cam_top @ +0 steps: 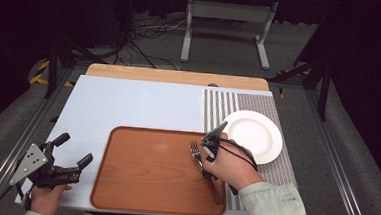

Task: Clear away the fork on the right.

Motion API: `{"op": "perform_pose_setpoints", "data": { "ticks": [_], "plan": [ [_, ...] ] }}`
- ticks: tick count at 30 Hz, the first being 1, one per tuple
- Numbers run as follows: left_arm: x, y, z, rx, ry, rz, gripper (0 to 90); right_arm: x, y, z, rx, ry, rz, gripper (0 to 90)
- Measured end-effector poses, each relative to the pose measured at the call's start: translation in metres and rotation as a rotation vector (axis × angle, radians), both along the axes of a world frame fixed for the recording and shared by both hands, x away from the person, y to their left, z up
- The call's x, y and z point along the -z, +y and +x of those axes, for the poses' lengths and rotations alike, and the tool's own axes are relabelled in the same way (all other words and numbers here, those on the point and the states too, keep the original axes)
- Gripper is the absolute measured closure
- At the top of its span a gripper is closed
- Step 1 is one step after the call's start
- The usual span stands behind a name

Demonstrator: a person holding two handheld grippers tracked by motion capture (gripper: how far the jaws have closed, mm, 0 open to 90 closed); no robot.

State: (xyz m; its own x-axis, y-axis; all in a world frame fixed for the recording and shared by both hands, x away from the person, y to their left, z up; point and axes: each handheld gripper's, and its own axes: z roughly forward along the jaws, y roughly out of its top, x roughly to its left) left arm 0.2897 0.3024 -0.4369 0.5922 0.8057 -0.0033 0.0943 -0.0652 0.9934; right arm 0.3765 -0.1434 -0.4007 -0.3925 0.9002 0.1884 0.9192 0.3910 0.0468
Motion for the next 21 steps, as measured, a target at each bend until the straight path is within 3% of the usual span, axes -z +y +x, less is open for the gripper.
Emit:
{"op": "perform_pose_setpoints", "data": {
  "ticks": [21],
  "plan": [
    [0.0001,0.0,0.0003,0.002,0.001,0.001,1.5,0.011,0.0023,0.0016,0.031,0.034,-0.012,78.2]
  ]
}}
